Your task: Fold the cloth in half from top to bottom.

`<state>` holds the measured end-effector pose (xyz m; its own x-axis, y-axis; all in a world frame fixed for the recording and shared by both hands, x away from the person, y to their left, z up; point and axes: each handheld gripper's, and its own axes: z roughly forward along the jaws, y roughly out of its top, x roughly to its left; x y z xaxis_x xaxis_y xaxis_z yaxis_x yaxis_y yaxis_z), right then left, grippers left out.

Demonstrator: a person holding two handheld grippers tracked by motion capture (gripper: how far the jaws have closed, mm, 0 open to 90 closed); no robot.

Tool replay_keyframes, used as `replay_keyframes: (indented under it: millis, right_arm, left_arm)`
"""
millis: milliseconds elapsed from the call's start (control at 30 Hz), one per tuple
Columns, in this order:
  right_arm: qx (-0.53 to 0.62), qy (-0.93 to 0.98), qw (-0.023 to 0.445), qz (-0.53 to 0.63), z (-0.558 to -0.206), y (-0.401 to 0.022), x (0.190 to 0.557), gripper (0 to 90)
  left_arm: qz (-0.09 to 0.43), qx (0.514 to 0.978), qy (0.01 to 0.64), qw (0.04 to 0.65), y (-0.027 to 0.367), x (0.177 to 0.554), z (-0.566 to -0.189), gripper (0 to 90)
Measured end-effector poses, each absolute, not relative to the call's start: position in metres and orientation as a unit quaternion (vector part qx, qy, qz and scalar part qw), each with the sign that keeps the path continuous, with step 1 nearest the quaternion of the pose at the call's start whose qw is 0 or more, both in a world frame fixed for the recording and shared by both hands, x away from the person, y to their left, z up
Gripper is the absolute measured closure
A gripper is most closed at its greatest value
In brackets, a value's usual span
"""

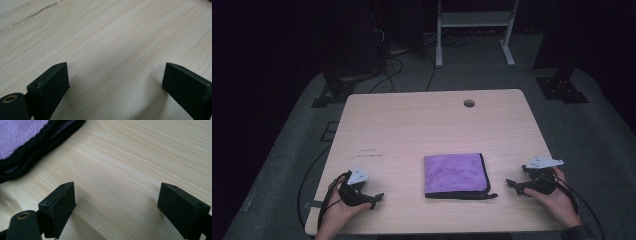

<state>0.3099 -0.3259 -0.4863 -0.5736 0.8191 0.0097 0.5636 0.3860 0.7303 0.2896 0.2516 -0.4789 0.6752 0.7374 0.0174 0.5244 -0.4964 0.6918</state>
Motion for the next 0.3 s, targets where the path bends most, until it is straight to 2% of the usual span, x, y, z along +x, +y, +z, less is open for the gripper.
replay_keyframes:
  millis: [300]
  right_arm:
    - [0.43,0.81,0.182,0.356,-0.487,-0.3267,0.3091,12.8]
  left_arm:
    - [0.161,0.847,0.363,0.353,0.254,0.2876,-0.4839,0.0]
